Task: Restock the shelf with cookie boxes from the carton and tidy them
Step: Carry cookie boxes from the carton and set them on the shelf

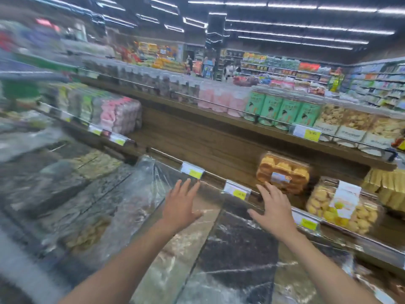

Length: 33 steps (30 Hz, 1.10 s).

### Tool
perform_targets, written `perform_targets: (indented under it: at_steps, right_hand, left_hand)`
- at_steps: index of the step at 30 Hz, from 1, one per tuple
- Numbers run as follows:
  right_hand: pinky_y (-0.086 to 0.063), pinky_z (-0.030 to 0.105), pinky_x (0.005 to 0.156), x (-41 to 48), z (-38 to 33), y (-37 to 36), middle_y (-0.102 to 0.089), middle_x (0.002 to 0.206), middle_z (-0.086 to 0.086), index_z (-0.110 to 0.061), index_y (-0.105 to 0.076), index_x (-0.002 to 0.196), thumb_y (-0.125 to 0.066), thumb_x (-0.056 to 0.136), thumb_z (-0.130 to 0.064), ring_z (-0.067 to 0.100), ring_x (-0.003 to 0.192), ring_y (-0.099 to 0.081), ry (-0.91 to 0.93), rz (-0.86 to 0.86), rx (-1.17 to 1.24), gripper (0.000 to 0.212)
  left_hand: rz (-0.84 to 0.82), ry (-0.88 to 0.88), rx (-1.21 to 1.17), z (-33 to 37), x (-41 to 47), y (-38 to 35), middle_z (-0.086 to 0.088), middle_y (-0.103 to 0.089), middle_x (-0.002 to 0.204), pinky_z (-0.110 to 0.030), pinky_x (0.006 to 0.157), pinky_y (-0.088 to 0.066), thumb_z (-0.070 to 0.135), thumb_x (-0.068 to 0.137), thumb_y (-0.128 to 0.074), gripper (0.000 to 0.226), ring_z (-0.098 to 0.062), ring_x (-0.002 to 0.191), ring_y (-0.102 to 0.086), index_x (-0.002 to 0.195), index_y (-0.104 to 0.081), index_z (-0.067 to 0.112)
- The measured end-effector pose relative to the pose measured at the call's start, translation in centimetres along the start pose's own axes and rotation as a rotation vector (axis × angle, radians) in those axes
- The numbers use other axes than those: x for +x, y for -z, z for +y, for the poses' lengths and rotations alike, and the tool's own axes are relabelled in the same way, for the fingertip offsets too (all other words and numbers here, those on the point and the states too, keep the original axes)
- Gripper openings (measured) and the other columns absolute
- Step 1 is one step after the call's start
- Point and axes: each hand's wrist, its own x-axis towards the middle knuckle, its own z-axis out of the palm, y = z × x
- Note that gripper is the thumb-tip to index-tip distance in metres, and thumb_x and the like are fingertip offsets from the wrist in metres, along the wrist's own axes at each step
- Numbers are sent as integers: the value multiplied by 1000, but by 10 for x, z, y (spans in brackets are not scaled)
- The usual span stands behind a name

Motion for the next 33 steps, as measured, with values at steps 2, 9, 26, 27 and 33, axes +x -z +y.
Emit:
perform_targets:
  at_steps: [2,9,26,27,33]
  right_hand:
    - [-28,52,122,-5,-54,-11,-36,165,5,-26,-44,155,-70,83,-61,31,151,-35,71,-19,17,84]
    - [-27,52,124,-42,-257,-56,-36,165,2,-29,-43,156,-67,74,-66,27,152,-34,298,-115,97,92]
    - [-21,47,125,-95,-634,-172,-28,168,2,-30,-36,159,-65,87,-62,24,155,-25,880,-416,219,84]
    - [-22,46,125,-93,-651,-181,-28,168,1,-30,-36,159,-66,87,-61,23,155,-25,898,-429,230,84]
    - [-23,45,125,-69,-750,-252,-25,169,2,-29,-34,160,-65,89,-58,23,156,-23,1006,-555,246,83]
  left_hand:
    - [6,67,9,-48,-33,15,0,-2,178,-50,129,-13,64,93,-65,98,-29,164,-1,168,-7,35]
    - [-6,315,49,-216,-166,66,1,1,178,-54,130,-14,63,97,-61,94,-28,164,3,168,-8,34]
    - [16,981,18,-488,-432,103,-3,-7,177,-49,128,-18,64,97,-57,86,-29,163,-7,166,-19,29]
    - [10,1003,27,-500,-436,101,-3,-8,177,-49,128,-19,65,96,-57,86,-29,163,-7,165,-21,30]
    - [-74,1137,24,-584,-443,88,-2,-6,177,-52,129,-18,66,95,-60,92,-30,163,-6,167,-12,33]
